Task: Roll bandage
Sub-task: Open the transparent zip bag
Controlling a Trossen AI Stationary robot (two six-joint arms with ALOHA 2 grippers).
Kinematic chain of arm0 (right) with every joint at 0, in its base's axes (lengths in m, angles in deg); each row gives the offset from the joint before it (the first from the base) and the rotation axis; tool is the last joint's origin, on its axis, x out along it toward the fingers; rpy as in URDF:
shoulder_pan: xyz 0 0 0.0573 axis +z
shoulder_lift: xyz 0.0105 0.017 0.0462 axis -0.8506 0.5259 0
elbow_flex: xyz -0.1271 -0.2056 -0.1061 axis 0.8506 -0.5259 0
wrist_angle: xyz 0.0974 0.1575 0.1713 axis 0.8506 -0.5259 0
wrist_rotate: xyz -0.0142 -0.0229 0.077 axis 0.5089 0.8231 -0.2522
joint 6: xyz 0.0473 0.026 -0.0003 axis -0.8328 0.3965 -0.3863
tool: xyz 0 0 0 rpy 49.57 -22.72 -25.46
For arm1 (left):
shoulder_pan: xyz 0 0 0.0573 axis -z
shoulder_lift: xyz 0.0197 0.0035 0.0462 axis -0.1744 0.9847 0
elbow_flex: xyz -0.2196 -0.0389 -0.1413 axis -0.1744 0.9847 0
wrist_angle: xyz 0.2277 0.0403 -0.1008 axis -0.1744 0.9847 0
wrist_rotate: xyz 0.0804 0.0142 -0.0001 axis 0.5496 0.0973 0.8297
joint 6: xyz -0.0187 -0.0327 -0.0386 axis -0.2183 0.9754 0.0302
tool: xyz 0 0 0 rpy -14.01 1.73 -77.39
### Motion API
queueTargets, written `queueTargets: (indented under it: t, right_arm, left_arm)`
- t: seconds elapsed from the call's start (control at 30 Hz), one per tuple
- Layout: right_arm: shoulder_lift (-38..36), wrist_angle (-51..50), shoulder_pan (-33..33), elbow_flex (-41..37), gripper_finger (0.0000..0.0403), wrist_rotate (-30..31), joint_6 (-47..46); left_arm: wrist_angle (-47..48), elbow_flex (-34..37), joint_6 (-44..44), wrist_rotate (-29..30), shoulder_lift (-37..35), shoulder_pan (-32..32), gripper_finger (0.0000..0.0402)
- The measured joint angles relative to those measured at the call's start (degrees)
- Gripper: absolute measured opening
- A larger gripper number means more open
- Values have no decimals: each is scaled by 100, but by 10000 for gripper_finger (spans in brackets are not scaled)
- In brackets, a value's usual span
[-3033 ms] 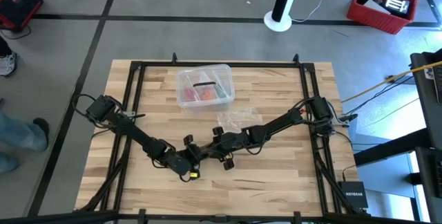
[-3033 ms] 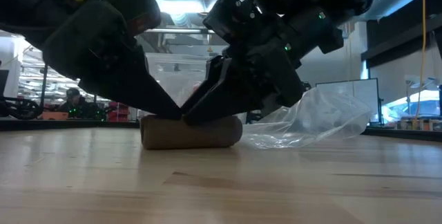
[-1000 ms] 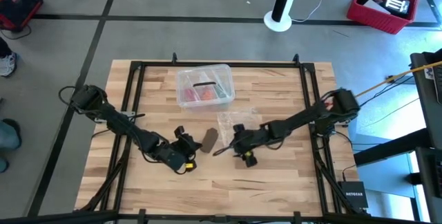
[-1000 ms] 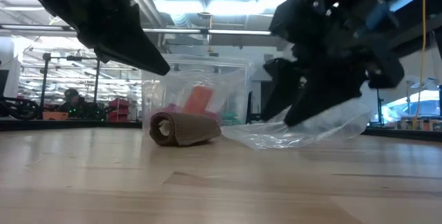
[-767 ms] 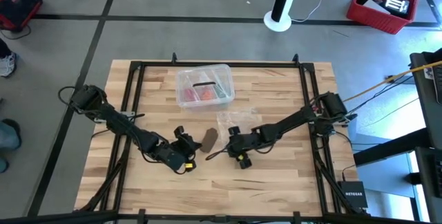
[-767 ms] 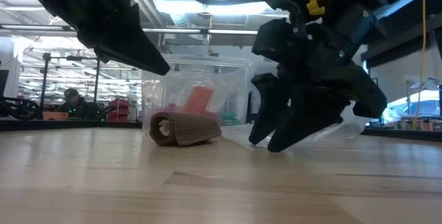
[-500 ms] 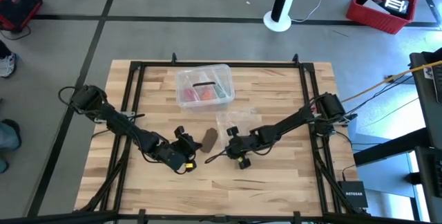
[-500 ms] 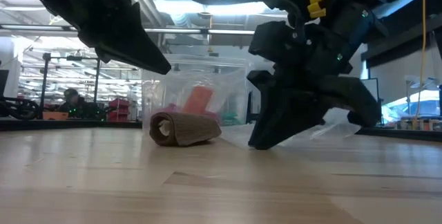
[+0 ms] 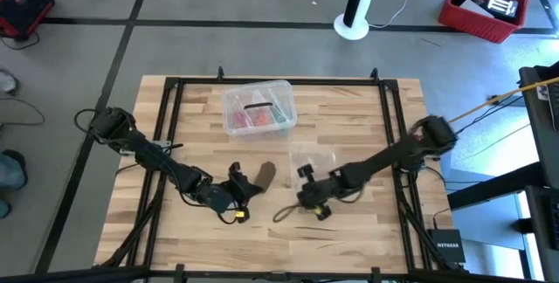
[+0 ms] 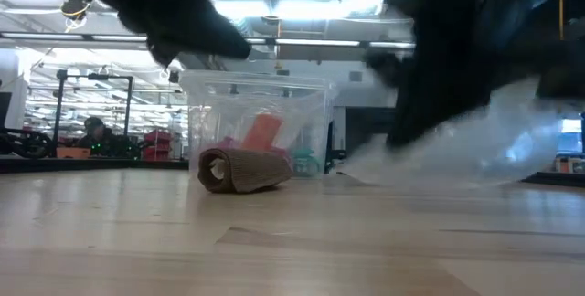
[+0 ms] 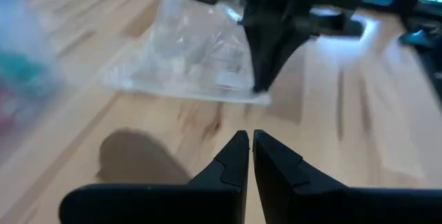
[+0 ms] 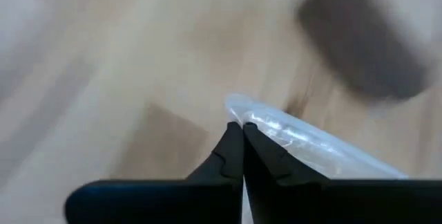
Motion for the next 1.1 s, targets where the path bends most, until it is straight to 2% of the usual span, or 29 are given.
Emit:
queueTargets:
  t: [0.13, 0.27, 0.33, 0.5, 0.6, 0.73, 1.0, 1.1]
  right_arm:
    - [-1031, -287, 180, 17, 3, -342, -114]
    - [-2057, -157, 226, 30, 2, -1228, -331]
    - [-2477, -154, 232, 35, 2, -1500, -518]
    - [-3259, -55, 228, 30, 1, -1536, -577]
    - [-3534, 44, 228, 30, 1, -1539, -574]
    - [-3753, 288, 228, 39, 1, -1738, -565]
    - [-3830, 367, 230, 39, 0, -1883, -604]
    - [-3830, 436, 230, 39, 0, -1886, -607]
  left_arm:
    - [-413, -7, -398, -94, -2, -35, 15]
    - [-665, -7, -835, -133, -2, -150, 21]
    - [-752, -7, -936, -133, -2, -236, 36]
    - [-1030, -7, -919, -222, -2, -469, 95]
    - [-1260, -7, -1076, -393, -2, -577, 127]
    - [-1388, -7, -1351, -411, -2, -689, 150]
    - [-1542, -7, -1609, -420, -2, -853, 154]
    - [-1859, -8, -1931, -662, -4, -870, 149]
